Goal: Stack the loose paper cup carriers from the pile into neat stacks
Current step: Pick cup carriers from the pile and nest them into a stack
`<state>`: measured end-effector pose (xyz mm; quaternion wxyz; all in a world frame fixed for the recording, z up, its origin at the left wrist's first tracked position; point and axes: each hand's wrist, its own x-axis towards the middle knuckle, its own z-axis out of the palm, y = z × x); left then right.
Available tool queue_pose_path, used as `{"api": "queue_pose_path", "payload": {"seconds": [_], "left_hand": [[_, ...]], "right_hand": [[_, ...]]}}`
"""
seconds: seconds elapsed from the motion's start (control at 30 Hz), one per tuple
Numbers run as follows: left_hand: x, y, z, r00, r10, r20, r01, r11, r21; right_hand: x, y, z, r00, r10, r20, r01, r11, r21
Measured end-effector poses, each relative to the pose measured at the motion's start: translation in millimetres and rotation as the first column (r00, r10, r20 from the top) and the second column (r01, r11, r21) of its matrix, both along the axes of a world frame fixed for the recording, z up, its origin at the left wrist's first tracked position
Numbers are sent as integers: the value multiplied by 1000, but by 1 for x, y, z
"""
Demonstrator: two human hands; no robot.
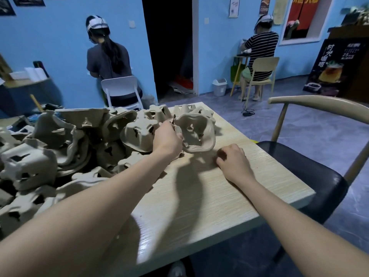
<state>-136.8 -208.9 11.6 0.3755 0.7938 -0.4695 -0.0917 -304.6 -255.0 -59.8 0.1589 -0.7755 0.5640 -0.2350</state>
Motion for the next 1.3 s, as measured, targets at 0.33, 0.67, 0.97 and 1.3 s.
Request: {"api": "queue_pose_path", "payload": {"seconds": [0.33, 0.67, 0.97, 1.3], "left_hand": [[18, 73, 23, 994, -82, -75, 73, 991, -116], [67, 169, 39, 986, -92, -141, 56, 969, -243], [112, 232, 33, 991, -6, -132, -22, 977, -213], [123, 253, 22, 993, 11, -116, -32, 984, -177]], "right_hand": [[27, 50, 58, 696, -41, 717, -122, 977, 174], [69, 127, 92, 558, -18, 830, -378, 885, 273], [108, 181, 103, 552, 19, 833, -502, 806, 314], [117, 200, 89, 607, 82, 790, -535, 777, 331]]}}
